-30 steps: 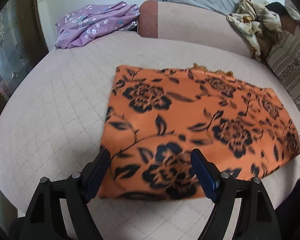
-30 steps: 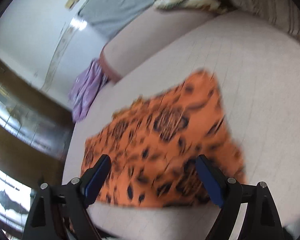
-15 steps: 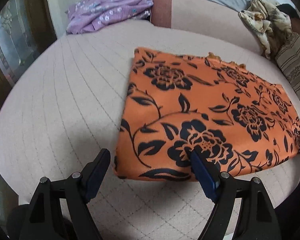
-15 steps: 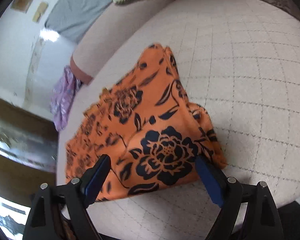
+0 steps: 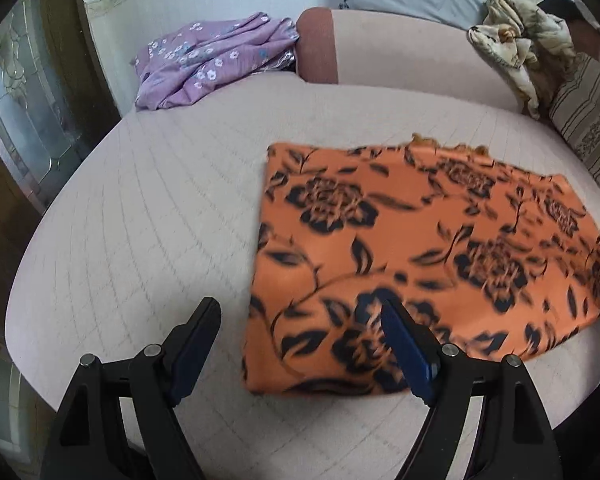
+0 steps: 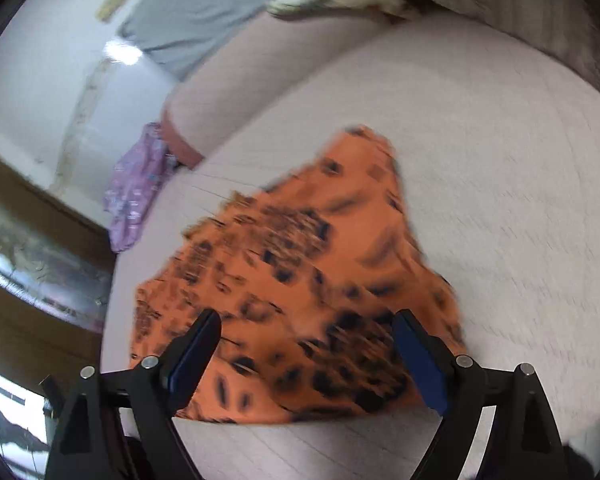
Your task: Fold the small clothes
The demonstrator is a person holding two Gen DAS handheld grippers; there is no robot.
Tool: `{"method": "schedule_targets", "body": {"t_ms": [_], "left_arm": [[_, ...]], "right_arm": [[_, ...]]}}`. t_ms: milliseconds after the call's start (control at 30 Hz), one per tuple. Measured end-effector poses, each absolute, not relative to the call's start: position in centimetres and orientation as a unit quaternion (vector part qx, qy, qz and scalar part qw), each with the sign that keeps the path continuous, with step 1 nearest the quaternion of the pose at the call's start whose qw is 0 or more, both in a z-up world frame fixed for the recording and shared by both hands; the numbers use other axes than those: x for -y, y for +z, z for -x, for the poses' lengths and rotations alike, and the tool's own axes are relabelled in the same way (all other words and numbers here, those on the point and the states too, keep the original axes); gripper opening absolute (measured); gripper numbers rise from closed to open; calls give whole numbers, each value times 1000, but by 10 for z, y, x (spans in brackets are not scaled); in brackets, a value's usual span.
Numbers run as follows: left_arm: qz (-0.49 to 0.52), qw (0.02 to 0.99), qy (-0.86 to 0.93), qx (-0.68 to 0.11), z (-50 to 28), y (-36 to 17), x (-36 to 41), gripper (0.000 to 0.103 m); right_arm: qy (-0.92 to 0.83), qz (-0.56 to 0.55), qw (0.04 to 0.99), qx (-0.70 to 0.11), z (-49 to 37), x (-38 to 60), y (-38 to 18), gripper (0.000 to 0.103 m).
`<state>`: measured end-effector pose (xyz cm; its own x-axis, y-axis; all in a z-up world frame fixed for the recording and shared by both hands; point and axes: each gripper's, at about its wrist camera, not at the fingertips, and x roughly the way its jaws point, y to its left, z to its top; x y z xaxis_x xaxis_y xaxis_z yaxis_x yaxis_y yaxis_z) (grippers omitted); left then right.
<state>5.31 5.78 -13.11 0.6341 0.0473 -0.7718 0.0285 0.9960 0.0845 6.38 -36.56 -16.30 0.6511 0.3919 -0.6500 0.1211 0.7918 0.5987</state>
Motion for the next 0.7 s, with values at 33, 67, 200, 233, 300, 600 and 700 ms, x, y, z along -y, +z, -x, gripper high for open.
{"method": "schedule_targets", "body": {"t_ms": [33, 67, 200, 233, 300, 600, 700], "left_arm": [[-43, 903, 6, -427, -58, -131, -55, 83], [-44, 902, 6, -429, -62, -132, -55, 83], [-48, 888, 3, -457, -76, -154, -44, 83], [-51, 882, 5, -468, -78, -160, -40, 83], [-53, 883, 5, -467, -77, -165, -40, 83], [-54, 888, 3, -457, -79, -163, -40, 85], [-48, 893, -1, -448, -74, -157, -41, 85]], "right_arm": [[94, -314, 852, -408, -75, 364, -159, 90], [103, -312, 854, -404, -87, 363, -157, 90], [108, -331, 841, -415, -133, 374, -174, 90], [81, -336, 832, -433, -146, 382, -189, 89], [63, -377, 813, -440, -150, 394, -206, 89], [50, -358, 822, -441, -147, 403, -202, 89], [71, -346, 843, -405, -145, 394, -174, 90]]}}
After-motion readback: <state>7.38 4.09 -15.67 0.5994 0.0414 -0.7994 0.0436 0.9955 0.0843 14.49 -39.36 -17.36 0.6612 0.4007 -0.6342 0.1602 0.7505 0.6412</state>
